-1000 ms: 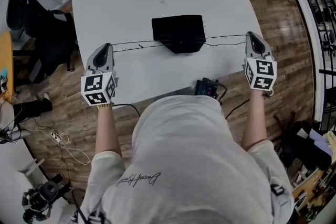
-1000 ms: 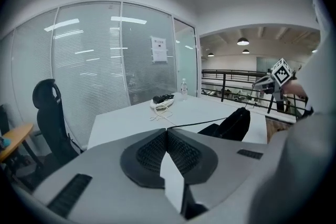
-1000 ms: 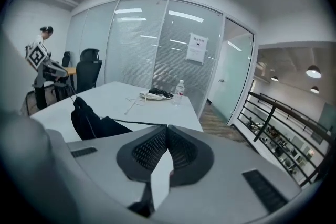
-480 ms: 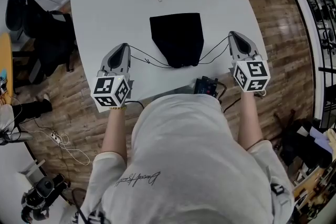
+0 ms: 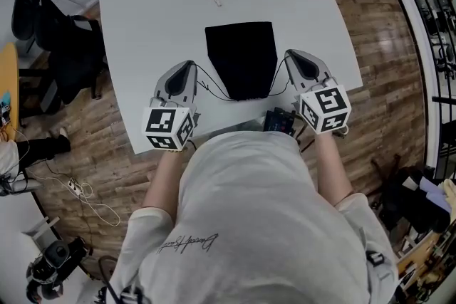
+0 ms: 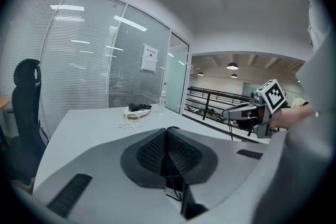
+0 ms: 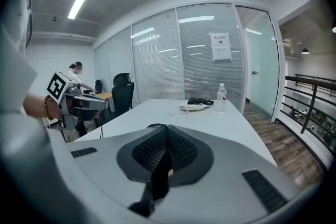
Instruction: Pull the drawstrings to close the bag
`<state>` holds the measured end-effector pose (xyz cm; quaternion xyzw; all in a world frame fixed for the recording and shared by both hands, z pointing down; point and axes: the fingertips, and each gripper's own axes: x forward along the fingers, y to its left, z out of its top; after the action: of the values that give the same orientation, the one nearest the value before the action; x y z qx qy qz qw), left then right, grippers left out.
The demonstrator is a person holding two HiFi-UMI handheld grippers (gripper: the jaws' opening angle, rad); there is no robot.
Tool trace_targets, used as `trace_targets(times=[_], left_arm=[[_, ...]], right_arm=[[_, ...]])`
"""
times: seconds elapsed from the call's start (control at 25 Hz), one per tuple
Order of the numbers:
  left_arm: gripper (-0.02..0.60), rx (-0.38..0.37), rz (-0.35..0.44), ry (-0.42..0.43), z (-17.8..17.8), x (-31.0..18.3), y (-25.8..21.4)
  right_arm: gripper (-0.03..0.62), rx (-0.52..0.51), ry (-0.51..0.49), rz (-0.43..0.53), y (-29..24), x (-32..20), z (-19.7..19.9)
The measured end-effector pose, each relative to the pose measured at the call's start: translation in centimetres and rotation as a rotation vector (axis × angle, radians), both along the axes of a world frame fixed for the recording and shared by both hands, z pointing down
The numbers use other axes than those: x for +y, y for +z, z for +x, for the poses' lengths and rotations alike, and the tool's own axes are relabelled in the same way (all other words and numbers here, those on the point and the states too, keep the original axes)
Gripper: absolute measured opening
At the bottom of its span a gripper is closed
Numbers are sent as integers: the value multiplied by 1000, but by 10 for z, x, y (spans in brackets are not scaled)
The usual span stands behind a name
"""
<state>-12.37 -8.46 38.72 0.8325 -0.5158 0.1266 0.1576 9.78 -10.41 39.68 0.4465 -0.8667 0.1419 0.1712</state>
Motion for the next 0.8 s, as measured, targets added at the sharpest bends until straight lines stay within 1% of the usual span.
trace_targets(times=[0.16,0.36,0.56,0.8], left_arm=[[17,25,16,-12,8,-1,-4],[17,63,11,-7,15,-1,-5],[17,67,22,1,16,-2,-9],[17,65,22,5,15,-2,-9]], right_arm=[[26,-34,-27,-7,-2,1,-11],[25,-54,-43,-14,-1,2,-18],[25,-59,-58,-12,-2,0,-25],[25,-39,-68,-6,-1,-2,-25]])
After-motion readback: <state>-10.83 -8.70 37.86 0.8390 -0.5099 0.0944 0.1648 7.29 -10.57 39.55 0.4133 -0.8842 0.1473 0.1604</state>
